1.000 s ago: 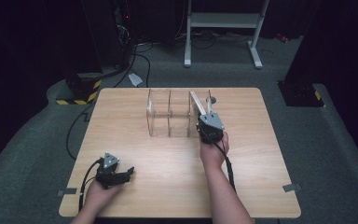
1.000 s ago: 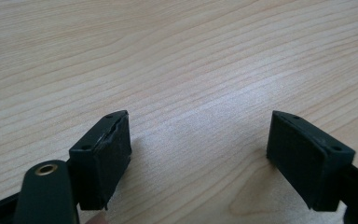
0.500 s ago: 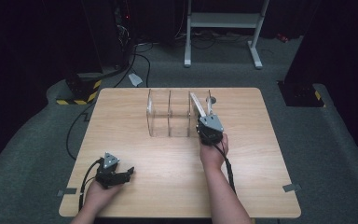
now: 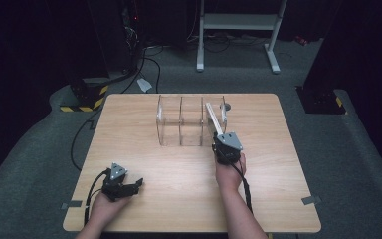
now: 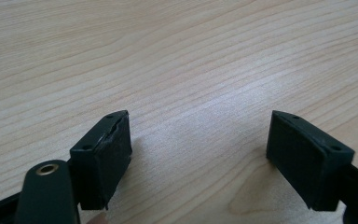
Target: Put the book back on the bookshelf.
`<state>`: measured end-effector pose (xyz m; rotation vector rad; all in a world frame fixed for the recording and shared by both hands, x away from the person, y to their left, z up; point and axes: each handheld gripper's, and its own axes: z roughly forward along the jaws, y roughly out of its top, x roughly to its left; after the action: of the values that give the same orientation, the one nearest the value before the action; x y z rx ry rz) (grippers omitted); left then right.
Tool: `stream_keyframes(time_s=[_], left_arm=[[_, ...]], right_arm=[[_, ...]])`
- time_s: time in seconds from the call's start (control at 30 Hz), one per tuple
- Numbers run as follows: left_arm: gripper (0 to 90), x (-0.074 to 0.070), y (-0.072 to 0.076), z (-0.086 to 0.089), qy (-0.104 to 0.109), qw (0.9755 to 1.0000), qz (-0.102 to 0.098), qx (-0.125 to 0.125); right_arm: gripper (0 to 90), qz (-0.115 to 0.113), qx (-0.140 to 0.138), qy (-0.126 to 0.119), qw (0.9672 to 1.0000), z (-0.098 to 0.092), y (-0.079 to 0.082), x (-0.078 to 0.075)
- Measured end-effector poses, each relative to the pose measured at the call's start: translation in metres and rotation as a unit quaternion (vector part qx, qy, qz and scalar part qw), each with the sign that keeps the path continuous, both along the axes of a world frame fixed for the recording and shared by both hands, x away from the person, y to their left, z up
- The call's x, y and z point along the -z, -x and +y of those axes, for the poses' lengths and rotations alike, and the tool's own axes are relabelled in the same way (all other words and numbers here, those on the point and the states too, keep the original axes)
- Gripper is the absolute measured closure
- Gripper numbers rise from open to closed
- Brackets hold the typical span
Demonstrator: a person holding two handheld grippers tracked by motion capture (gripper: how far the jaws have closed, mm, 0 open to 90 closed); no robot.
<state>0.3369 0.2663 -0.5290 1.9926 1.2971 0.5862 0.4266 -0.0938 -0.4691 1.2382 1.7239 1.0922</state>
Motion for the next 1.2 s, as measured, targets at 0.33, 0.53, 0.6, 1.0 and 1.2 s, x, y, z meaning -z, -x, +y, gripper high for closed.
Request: stream_keyframes(time_s=[0.33,0.53,0.6,1.0,1.2], left_arm=[[22.0,0.0,0.0,0.0,0.001,1.0,0.001,0.0],[22.0,0.0,0.0,0.0,0.0,1.0,0.0,0.002],[22.0,0.0,0.0,0.0,0.0,1.0,0.0,0.002],[22.0,0.0,0.0,0.0,0.0,1.0,0.0,0.002],[22.0,0.0,0.0,0.0,0.0,1.0,0.0,0.002]], right_arm=[[73.8,0.017,0.004,-0.005,0.9998,-0.003,0.009,0.01],[72.8,0.026,0.007,-0.012,0.9996,-0.005,0.009,0.009],[72.4,0.027,0.008,-0.013,0.9995,-0.005,0.009,0.009],[75.3,0.021,0.011,-0.008,0.9997,-0.003,0.002,-0.004],[75.3,0.003,0.032,-0.003,0.9995,-0.001,-0.008,-0.009]])
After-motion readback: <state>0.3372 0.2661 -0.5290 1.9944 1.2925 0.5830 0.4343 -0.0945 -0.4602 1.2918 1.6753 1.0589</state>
